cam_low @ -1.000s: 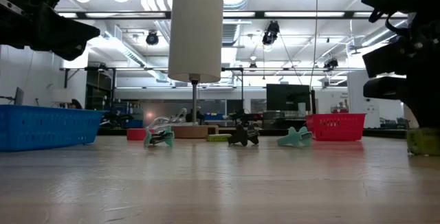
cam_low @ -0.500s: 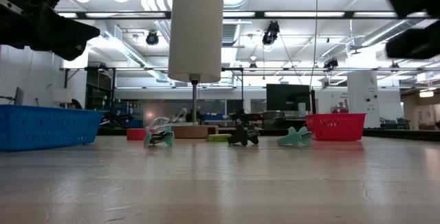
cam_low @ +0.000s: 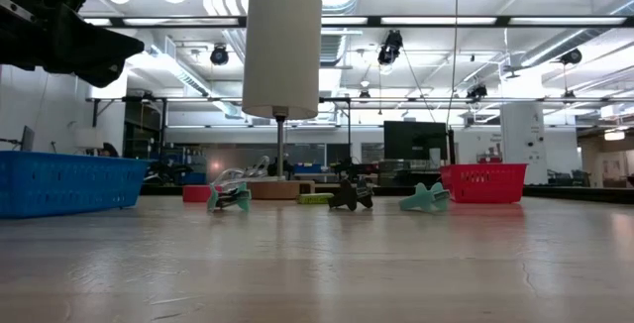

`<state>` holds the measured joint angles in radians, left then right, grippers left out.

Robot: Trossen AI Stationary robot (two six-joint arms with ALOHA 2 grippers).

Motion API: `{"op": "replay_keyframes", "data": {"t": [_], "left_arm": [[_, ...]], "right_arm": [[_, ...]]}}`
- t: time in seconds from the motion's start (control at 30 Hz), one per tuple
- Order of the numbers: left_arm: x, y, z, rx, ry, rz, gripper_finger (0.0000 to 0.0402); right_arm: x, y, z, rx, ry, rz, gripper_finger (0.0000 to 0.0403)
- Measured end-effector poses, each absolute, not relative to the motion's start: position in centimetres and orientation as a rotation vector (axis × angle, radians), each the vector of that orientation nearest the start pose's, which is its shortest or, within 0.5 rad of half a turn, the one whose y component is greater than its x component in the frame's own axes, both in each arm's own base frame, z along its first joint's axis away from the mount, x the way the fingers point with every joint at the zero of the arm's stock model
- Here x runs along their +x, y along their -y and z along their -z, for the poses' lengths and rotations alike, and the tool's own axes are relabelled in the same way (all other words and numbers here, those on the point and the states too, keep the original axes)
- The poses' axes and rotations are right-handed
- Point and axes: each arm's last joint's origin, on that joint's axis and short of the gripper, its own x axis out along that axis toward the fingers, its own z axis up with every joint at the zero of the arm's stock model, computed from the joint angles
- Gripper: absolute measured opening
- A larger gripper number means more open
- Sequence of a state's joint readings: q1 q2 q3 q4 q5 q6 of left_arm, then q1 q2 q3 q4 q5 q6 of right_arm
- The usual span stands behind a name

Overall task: Pick and place Stapler, Stapler remover, tape
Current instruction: Put the middle staples box into the orange bin

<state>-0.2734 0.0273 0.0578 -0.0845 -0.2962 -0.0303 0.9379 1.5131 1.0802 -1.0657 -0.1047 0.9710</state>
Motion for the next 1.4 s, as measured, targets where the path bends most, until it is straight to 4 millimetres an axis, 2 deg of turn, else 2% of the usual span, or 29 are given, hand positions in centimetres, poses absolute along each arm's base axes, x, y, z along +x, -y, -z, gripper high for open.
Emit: {"op": "replay_keyframes", "data": {"t": [0.2, 0.4, 0.97, 1.17, 1.4], "left_arm": [[9.3, 1.7, -17.3, -0.015, -0.051, -0.024, 0.0026], [9.3, 1.7, -17.3, -0.015, -0.051, -0.024, 0.0026], [9.3, 1.7, -17.3, -0.015, -0.053, -0.024, 0.0026], [9.3, 1.7, -17.3, -0.015, -0.053, -0.024, 0.0026], [9.3, 1.7, -17.3, -0.015, -0.054, -0.024, 0.0026]], "right_arm": [[12.5, -22.8, -22.2, 0.156, -1.618, -0.021, 0.0058], [11.4, -23.8, -22.0, 0.137, -1.546, -0.031, 0.0053], [11.8, -25.8, -18.3, 0.036, -1.594, -0.022, 0.0059], [11.8, -25.9, -17.5, 0.002, -1.61, -0.003, 0.0061], [11.5, -25.4, -17.1, -0.006, -1.609, 0.027, 0.009]]}}
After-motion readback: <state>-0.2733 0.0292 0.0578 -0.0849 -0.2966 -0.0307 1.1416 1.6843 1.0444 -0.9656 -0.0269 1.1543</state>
